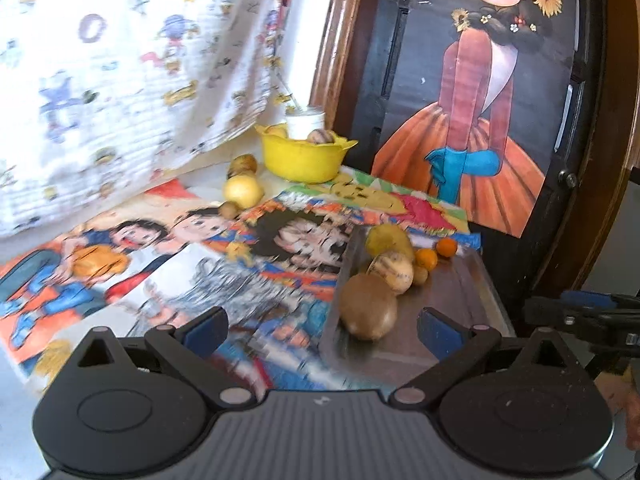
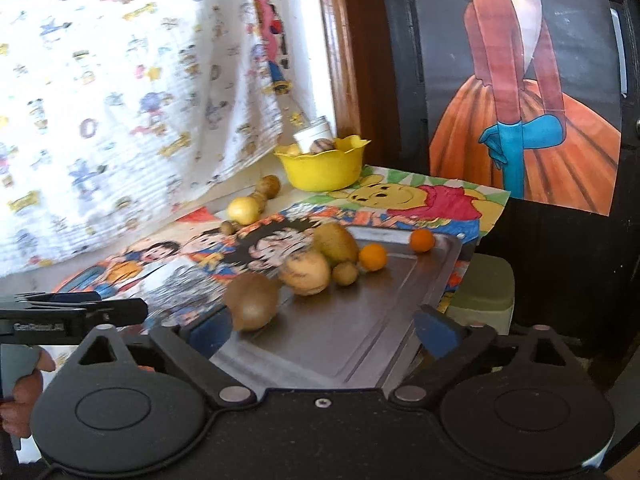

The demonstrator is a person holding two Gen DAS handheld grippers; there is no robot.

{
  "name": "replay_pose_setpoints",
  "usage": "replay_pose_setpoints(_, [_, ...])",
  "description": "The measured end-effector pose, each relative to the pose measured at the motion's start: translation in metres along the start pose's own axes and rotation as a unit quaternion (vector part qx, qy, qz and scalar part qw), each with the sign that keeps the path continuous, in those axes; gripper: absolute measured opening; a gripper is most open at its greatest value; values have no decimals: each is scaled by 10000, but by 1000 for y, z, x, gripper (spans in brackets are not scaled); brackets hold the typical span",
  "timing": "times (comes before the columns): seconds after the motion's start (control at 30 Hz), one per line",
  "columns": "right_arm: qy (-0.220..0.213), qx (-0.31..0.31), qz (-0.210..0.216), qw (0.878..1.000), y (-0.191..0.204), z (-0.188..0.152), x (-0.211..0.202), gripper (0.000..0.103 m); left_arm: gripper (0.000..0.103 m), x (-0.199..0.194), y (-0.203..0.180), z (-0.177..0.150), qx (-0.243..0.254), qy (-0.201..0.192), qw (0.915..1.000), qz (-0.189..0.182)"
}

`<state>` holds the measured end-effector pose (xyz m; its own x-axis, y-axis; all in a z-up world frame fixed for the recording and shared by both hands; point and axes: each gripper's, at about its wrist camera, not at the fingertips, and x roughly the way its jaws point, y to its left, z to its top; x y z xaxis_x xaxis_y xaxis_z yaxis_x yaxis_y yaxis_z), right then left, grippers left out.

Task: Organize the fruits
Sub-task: 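Lift both open tools off the tray back toward the remaining fruits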

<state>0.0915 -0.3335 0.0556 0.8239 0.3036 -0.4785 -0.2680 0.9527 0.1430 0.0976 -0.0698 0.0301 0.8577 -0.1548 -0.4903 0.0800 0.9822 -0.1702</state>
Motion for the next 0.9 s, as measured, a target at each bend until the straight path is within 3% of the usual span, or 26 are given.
replay_pose_setpoints(0.3, [119, 368, 53, 9992, 43, -35, -39, 102, 103, -42, 36, -34, -220, 465, 9986, 137])
replay_pose_setpoints(0.6, [211, 414, 78, 9989, 94, -70, -65, 102, 103, -80, 55, -55, -70, 692, 9940, 846])
replay_pose_setpoints(0.9, [35, 111, 198, 9997, 114, -54, -79, 102, 103, -98, 76, -55, -98, 801, 9910, 1069])
